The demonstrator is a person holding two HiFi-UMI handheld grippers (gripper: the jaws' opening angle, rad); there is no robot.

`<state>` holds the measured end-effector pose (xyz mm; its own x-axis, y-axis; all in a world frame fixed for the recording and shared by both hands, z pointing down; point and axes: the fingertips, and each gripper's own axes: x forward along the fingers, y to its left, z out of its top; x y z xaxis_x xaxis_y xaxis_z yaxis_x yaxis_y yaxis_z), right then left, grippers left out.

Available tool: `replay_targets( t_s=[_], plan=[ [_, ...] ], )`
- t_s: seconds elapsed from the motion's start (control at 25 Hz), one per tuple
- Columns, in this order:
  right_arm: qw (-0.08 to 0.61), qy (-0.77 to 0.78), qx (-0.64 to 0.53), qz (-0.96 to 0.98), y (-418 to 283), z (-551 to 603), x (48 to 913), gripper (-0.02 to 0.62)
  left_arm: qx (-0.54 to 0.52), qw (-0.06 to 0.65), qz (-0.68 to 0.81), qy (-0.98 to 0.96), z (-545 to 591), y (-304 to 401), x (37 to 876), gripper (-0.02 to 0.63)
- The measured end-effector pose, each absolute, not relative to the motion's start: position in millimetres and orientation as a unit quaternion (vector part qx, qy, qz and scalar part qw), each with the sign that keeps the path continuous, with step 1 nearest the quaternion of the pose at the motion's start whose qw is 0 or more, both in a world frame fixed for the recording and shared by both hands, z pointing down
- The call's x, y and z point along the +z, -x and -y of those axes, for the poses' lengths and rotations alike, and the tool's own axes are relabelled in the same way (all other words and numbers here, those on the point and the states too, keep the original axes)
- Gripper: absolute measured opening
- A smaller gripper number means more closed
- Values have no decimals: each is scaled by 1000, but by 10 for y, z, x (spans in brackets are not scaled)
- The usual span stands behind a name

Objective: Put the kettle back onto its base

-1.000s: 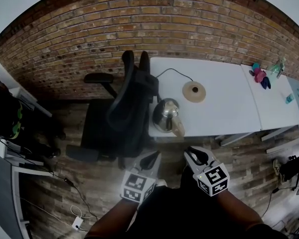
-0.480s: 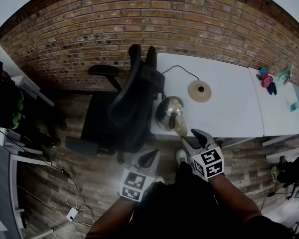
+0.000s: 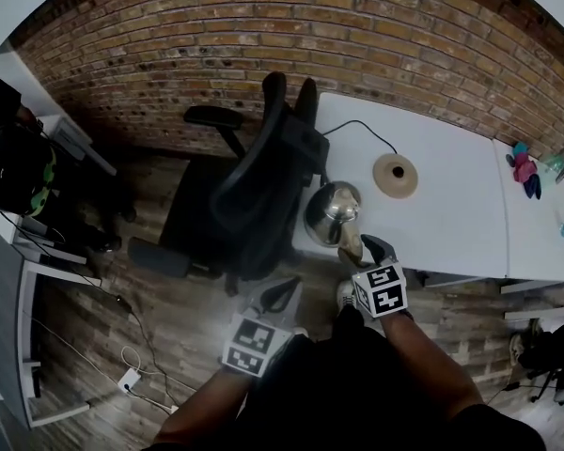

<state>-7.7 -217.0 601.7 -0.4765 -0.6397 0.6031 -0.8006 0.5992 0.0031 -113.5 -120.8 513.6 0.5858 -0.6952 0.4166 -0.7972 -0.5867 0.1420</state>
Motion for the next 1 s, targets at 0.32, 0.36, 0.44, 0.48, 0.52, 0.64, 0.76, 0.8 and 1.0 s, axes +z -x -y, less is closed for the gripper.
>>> replay_targets(
  t_s=[0.32,0.36,0.44,0.48,0.52,0.64,0.76,0.8,1.0],
  plan=[
    [301,-412,132,850,182,2305,6156,253,169,173,437,-867,1259,1165,5216,0],
    [303,-412,131,849,191,2323,6176,252,169,174,437,-866,1267,1163,5220,0],
    [306,-413,127,848,189,2361,6193,249,170,175,437,-866,1284,1151,5228,0],
    [308,-412,125,848,181,2374,6194,245,171,176,437,-866,1291,1144,5232,0],
    [309,-412,124,848,171,2383,6194,244,172,176,437,-865,1299,1140,5236,0],
    [312,-410,124,848,128,2412,6196,227,175,175,438,-864,1325,1133,5230,0],
    [307,-412,136,847,65,2435,6204,190,176,173,438,-864,1351,1122,5219,0],
    [304,-412,141,848,51,2438,6204,184,176,172,438,-865,1358,1121,5220,0],
    [281,-412,170,850,-49,2499,6182,162,177,170,437,-865,1403,1108,5223,0]
  ],
)
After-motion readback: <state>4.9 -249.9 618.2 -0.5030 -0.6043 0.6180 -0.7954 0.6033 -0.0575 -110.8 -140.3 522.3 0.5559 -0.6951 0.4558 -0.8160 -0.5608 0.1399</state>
